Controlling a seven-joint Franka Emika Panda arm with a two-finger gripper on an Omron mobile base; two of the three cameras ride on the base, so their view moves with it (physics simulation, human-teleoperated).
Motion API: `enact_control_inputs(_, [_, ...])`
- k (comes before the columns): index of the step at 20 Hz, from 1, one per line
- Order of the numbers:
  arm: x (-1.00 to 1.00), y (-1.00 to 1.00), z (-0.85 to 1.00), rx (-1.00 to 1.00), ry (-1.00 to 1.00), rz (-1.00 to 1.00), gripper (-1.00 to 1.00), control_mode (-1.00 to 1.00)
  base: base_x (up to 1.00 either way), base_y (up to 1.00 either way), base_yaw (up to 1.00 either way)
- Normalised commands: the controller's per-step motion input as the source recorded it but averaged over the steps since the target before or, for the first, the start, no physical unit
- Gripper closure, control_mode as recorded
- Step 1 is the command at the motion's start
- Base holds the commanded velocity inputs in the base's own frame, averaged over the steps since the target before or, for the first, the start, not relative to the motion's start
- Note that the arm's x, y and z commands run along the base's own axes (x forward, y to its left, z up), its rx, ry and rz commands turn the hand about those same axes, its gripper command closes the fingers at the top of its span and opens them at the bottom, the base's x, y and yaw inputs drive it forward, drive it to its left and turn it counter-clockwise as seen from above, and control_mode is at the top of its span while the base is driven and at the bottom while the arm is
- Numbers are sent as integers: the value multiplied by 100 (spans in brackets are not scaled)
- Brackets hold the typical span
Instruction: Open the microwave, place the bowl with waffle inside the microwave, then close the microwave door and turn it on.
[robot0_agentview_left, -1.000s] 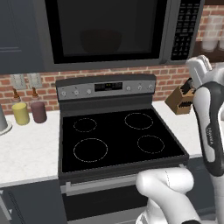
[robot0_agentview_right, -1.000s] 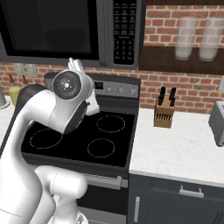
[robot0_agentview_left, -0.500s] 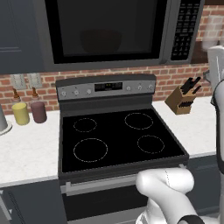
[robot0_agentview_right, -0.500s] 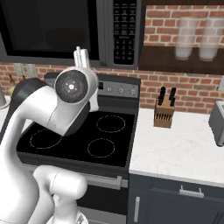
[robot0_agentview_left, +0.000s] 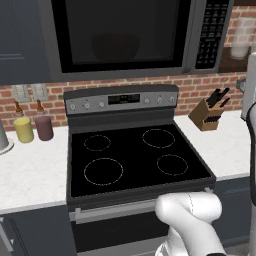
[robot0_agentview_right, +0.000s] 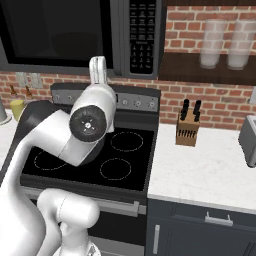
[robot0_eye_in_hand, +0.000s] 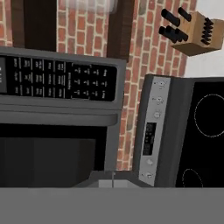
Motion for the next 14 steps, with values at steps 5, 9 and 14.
enact_control_inputs(5, [0,-23,0,4,-19,0,100,-100,0,0,0])
enact_control_inputs(9, [1,-22,1,4,-7,0,100,-100,0,0,0])
enact_control_inputs(14, [20,-21,0,0,0,0,100,-100,0,0,0])
